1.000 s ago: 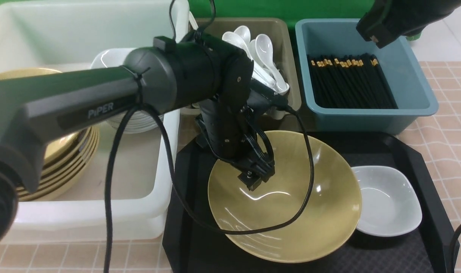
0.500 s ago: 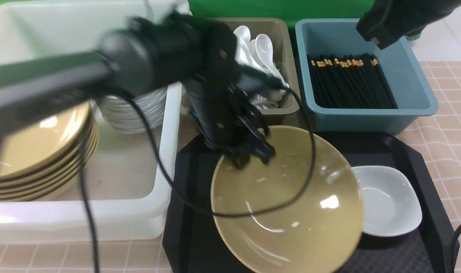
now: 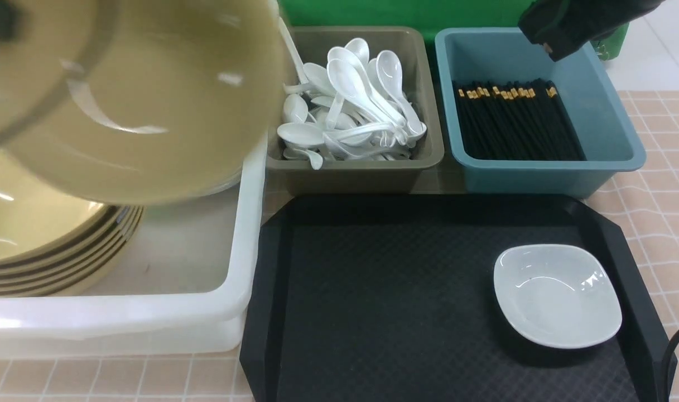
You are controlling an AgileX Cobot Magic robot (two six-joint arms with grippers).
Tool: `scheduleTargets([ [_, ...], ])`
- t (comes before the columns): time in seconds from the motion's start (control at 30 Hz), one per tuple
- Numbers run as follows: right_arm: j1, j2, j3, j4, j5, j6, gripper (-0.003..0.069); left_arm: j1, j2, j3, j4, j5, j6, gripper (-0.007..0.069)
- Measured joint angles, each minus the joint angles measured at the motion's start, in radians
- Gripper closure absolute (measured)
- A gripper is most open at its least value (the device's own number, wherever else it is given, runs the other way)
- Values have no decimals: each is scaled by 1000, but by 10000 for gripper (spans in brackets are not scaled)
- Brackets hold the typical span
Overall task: On brown table put chopsticks spoon bowls plates into blue grey white boxes.
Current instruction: 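Place the tan bowl onto the bowl stack in the left bin with the left gripper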
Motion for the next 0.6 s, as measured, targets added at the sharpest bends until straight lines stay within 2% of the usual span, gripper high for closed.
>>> scheduleTargets([
  [0.13,0,0,0,2,-11,0,611,266,25,29,-72,36,27,617],
  [0.23,0,0,0,3,-11,0,611,352,70,93,-140,5,50,617],
  [0.43,0,0,0,3,-11,0,611,370,181,226,-149,-86,67,603],
  [0.6,0,0,0,3,-11,0,611,371,220,258,-99,-137,75,502],
])
